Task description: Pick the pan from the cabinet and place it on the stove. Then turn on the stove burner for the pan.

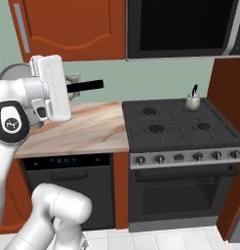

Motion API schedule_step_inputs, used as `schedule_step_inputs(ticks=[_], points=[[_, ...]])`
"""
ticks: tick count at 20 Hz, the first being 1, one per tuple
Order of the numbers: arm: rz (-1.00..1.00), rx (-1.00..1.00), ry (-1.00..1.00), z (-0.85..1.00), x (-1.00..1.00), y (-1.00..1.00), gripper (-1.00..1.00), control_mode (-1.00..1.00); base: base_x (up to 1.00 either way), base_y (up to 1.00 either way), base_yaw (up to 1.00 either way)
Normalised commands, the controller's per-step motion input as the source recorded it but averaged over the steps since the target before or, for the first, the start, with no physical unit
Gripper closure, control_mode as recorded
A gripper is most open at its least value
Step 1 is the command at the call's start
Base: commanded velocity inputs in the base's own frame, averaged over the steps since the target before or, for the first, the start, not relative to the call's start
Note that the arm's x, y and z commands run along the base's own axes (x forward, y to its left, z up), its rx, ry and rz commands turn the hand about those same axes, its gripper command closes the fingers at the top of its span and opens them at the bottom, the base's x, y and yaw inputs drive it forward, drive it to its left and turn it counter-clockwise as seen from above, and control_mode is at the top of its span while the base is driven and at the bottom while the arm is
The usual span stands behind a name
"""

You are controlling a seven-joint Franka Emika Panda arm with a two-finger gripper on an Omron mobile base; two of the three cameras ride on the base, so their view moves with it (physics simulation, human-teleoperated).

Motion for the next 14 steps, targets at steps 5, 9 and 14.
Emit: schedule_step_inputs(ticks=[5,9,14], points=[[0.0,0.0,0.0,0.0,0.0,0.0,1.0,1.0,0.25,-0.16,0.15],[0.0,0.0,0.0,0.0,0.0,0.0,1.0,1.0,0.07,-0.05,0.19],[0.0,0.0,0.0,0.0,0.0,0.0,1.0,1.0,0.27,-0.1,0.21]])
